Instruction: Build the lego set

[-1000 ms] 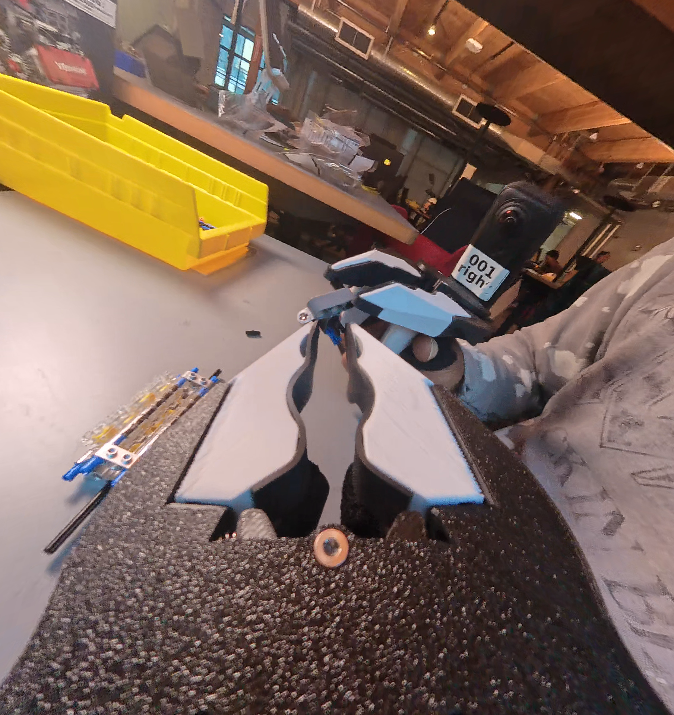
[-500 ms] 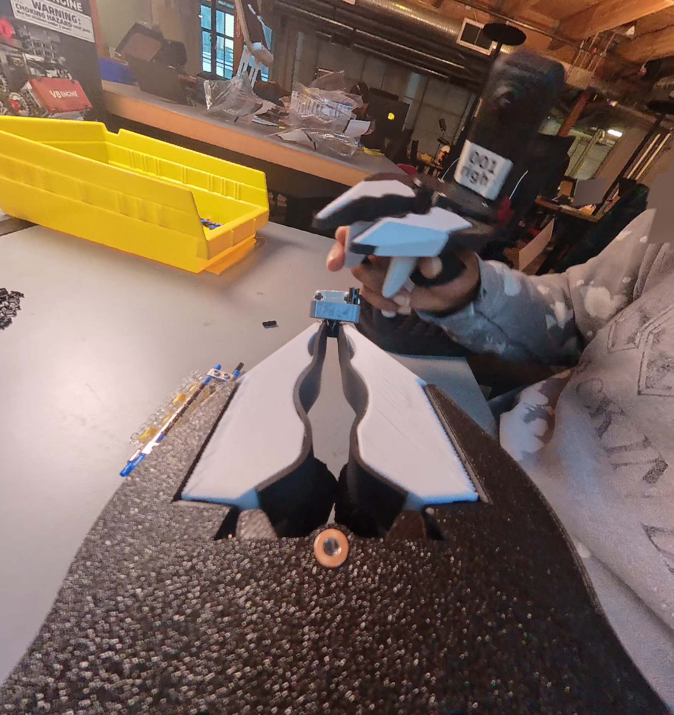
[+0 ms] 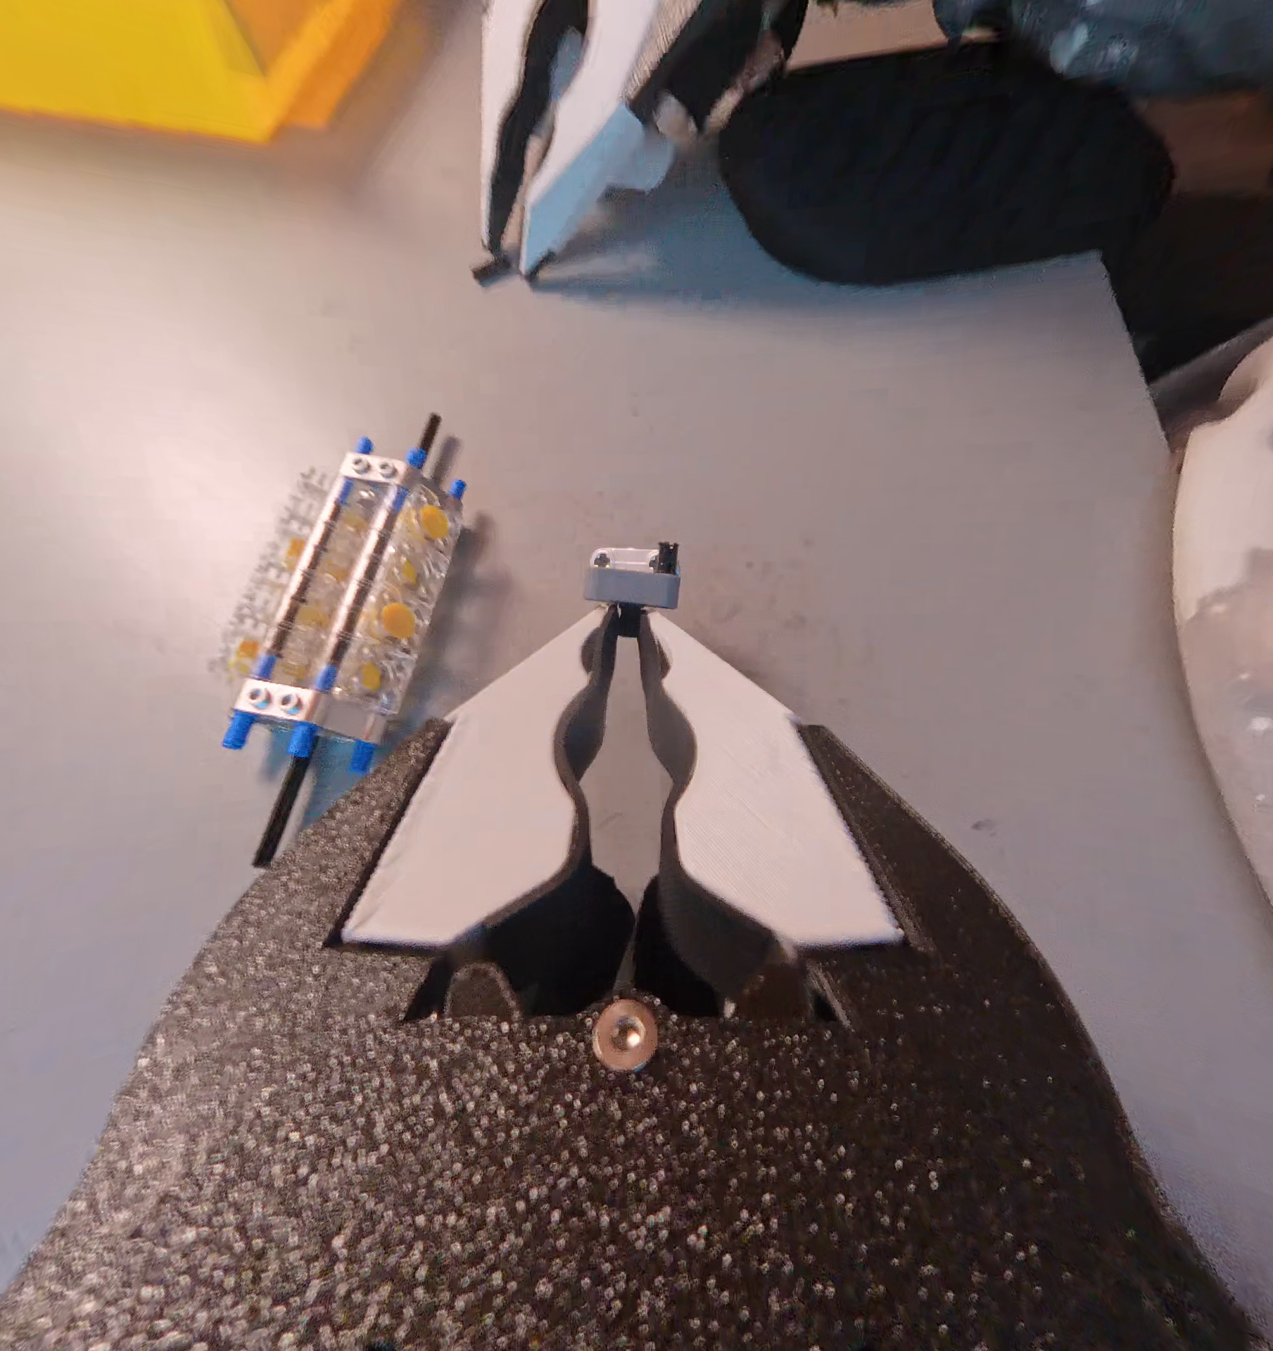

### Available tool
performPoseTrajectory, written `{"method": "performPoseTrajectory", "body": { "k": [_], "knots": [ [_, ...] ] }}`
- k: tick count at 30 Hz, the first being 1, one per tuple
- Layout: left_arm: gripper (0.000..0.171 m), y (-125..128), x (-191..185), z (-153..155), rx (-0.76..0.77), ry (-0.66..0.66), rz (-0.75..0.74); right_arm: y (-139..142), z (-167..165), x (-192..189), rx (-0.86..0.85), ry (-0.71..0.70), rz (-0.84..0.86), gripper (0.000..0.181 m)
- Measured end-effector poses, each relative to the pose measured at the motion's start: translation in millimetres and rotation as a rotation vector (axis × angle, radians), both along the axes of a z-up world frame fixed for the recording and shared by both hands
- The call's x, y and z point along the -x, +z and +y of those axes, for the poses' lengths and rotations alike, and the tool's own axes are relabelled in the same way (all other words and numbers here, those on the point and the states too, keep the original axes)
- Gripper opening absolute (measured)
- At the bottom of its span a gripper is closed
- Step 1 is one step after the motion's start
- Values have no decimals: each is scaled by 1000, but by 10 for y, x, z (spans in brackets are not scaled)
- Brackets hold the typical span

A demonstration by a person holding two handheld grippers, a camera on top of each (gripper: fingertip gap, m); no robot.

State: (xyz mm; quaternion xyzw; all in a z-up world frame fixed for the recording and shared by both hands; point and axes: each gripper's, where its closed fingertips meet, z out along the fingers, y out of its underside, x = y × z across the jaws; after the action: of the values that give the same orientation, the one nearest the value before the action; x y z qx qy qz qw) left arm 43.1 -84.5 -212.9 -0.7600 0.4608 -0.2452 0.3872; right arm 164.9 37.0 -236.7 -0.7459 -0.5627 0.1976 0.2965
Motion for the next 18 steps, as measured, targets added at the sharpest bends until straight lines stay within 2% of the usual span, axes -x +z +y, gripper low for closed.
{"method": "performPoseTrajectory", "body": {
  "k": [4, 5, 10, 13, 18],
  "knots": [
    [3, -205, -5, -45, 39, -19, 88, -1, 54, 28, -4, 1, 4, 8],
    [3, -221, -4, -40, 32, -16, 99, -2, 78, 23, -23, 1, -5, 3],
    [5, -231, 2, -43, 56, -10, 94, 3, 67, 37, -65, 48, -29, 2],
    [10, -232, 32, -50, 75, -12, 94, 99, -81, 186, -84, 116, 25, 3],
    [20, -186, 151, -107, 99, -62, 88, 431, -513, 562, -119, 291, 162, 3]
  ]
}}
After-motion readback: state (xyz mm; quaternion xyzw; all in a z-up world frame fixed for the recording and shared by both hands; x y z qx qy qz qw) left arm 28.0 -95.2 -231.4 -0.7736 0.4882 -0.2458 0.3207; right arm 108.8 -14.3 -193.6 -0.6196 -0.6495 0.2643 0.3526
